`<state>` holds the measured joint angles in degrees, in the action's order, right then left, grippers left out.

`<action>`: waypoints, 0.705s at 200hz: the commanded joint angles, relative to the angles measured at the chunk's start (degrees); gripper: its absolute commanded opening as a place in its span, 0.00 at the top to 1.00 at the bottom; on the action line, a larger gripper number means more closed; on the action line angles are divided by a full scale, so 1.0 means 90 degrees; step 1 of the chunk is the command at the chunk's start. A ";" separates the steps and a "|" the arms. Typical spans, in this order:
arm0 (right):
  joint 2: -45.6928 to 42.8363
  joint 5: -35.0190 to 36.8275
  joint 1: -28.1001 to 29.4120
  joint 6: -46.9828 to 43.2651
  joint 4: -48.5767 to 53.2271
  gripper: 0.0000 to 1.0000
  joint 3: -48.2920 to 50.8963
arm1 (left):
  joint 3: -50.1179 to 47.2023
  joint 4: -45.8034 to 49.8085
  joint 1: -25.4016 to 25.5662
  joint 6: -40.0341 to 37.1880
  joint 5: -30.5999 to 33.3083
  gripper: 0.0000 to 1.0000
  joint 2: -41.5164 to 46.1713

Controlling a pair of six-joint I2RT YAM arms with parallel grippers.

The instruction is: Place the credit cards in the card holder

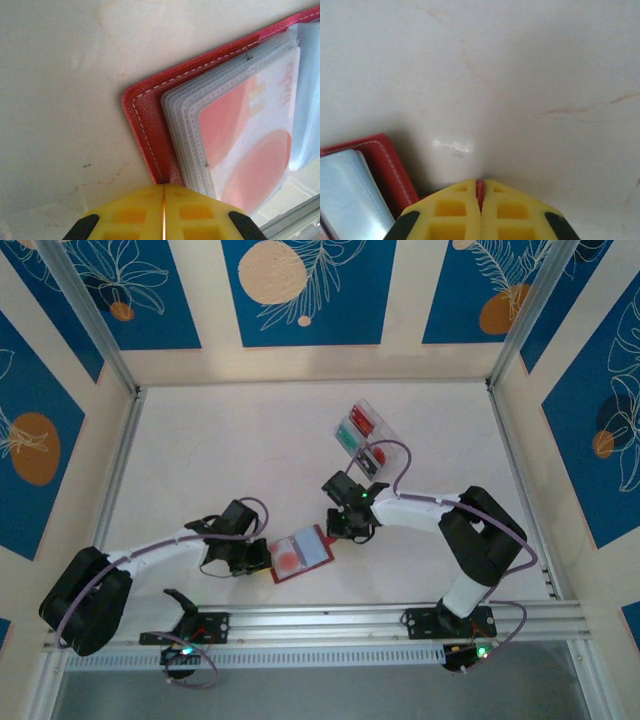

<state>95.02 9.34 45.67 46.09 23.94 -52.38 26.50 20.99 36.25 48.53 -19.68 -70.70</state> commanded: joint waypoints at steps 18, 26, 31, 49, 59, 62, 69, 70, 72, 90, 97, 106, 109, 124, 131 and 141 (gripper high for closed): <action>-0.0744 -0.0399 0.0175 -0.0197 -0.0015 1.00 -0.0017 | -0.0099 -0.0085 0.0012 -0.0066 0.0200 0.92 -0.0326; -0.0906 -0.0494 0.0248 -0.0209 -0.0019 1.00 -0.0044 | -0.0069 -0.0125 0.0024 -0.0070 0.0185 0.92 -0.0373; -0.1007 -0.0586 0.0293 -0.0203 -0.0046 1.00 -0.0050 | -0.0041 -0.0138 0.0025 -0.0073 0.0187 0.92 -0.0403; -0.1259 -0.0979 0.0441 -0.0116 -0.0193 1.00 -0.0055 | 0.0046 -0.0160 0.0021 -0.0088 0.0195 0.92 -0.0460; -0.1331 -0.1174 0.0500 -0.0028 -0.0378 1.00 -0.0014 | 0.0077 -0.0187 0.0020 -0.0069 0.0204 0.92 -0.0480; -0.1333 -0.1271 0.0509 0.0004 -0.0429 1.00 -0.0006 | 0.0081 -0.0197 0.0025 -0.0063 0.0206 0.92 -0.0493; -0.1282 -0.1487 0.0511 0.0067 -0.0560 1.00 0.0000 | 0.0076 -0.0233 0.0020 -0.0041 0.0197 0.92 -0.0512; -0.1277 -0.1516 0.0516 0.0076 -0.0580 1.00 0.0000 | 0.0075 -0.0243 0.0023 -0.0041 0.0196 0.92 -0.0513; -0.1260 -0.1575 0.0518 0.0090 -0.0622 1.00 0.0000 | 0.0078 -0.0250 0.0024 -0.0029 0.0193 0.92 -0.0514; -0.0923 -0.1943 0.0608 0.0301 -0.1117 1.00 0.0032 | 0.0090 -0.0470 0.0020 0.0079 0.0074 0.92 -0.0567; -0.0711 -0.2186 0.0643 0.0418 -0.1457 1.00 0.0057 | 0.0116 -0.0525 0.0023 0.0110 0.0027 0.92 -0.0590; -0.0415 -0.2400 0.0673 0.0600 -0.1828 1.00 0.0056 | 0.0144 -0.0563 0.0025 0.0142 -0.0035 0.92 -0.0602; -0.0317 -0.2461 0.0684 0.0647 -0.1950 1.00 0.0058 | 0.0164 -0.0556 0.0024 0.0150 -0.0043 0.92 -0.0595; 0.0078 -0.2704 0.0719 0.0822 -0.2448 1.00 0.0024 | 0.0190 -0.0462 0.0012 0.0206 -0.0020 0.92 -0.0478; 0.0216 -0.2809 0.0726 0.0877 -0.2646 1.00 0.0010 | 0.0182 -0.0405 0.0014 0.0215 0.0013 0.92 -0.0394; 0.0348 -0.2918 0.0718 0.0963 -0.2858 1.00 -0.0031 | 0.0180 -0.0298 -0.0003 0.0216 0.0061 0.92 -0.0275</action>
<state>94.67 -10.81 51.72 51.13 5.82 -52.36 27.92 16.67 36.25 49.50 -21.56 -74.56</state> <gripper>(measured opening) 0.050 0.079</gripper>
